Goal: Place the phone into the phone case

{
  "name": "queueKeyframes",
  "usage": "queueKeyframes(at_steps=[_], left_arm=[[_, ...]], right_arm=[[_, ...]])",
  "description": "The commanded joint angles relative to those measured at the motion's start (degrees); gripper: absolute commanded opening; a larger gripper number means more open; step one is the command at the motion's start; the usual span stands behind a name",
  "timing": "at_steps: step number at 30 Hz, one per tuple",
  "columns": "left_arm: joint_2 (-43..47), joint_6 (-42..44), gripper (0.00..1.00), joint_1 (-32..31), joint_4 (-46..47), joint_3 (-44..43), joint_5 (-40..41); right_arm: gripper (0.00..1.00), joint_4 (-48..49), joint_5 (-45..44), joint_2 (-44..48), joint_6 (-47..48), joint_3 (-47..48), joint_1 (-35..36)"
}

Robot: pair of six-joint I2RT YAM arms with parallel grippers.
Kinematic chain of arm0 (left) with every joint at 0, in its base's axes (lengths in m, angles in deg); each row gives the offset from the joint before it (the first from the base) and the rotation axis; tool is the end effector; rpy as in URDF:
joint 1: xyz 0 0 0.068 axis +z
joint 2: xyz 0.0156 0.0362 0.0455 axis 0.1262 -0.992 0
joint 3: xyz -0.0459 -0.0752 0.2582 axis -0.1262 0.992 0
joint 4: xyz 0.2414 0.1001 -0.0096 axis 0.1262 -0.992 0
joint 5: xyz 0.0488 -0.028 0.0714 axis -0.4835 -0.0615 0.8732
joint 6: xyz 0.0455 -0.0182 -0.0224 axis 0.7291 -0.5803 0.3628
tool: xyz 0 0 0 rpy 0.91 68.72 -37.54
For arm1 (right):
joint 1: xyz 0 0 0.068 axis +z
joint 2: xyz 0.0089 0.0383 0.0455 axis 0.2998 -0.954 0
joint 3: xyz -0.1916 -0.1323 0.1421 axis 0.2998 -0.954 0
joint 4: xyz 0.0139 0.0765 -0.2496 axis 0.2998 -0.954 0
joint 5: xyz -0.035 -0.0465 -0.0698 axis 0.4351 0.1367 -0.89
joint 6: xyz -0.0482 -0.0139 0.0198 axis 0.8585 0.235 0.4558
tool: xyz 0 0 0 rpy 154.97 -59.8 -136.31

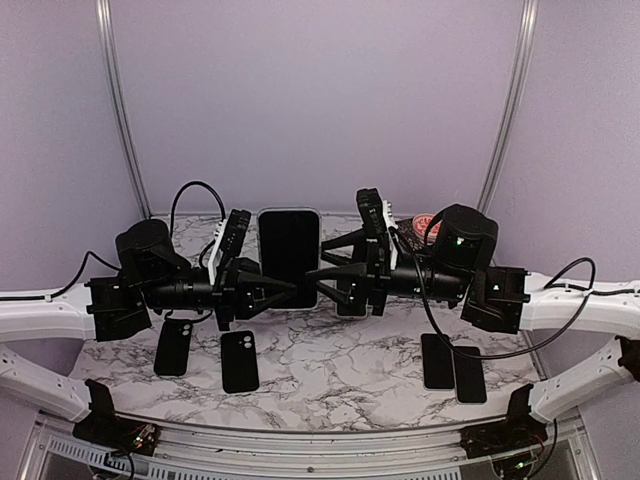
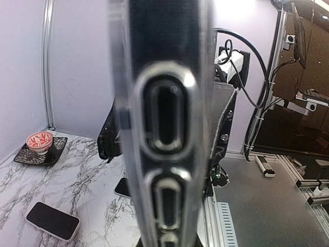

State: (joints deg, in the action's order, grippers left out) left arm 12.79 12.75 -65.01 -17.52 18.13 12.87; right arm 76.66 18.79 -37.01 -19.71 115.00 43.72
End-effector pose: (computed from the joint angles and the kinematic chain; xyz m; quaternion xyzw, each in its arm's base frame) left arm 0.1261 -0.2323 0.3317 0.4440 0.5048 -0.5289 0.5180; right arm 0.1272 0.2573 0.3477 -0.4273 0.5504 0.4987 0.5156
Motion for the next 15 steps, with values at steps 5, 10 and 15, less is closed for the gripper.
queueKeyframes(at_steps=[5, 10, 15], left_arm=[[1.5, 0.0, 0.0, -0.3, 5.1, 1.0, -0.4], [4.0, 0.8, 0.86, -0.3, 3.8, 2.6, 8.4], [3.1, 3.7, 0.99, 2.2, -11.2, -1.5, 42.8]], right_arm=[[0.0, 2.9, 2.9, -3.2, -2.6, 3.9, -0.3], [0.0, -1.1, -2.2, -2.7, -10.8, 3.7, -4.5], [0.0, -16.2, -10.1, -8.3, -24.9, 5.3, -16.2]])
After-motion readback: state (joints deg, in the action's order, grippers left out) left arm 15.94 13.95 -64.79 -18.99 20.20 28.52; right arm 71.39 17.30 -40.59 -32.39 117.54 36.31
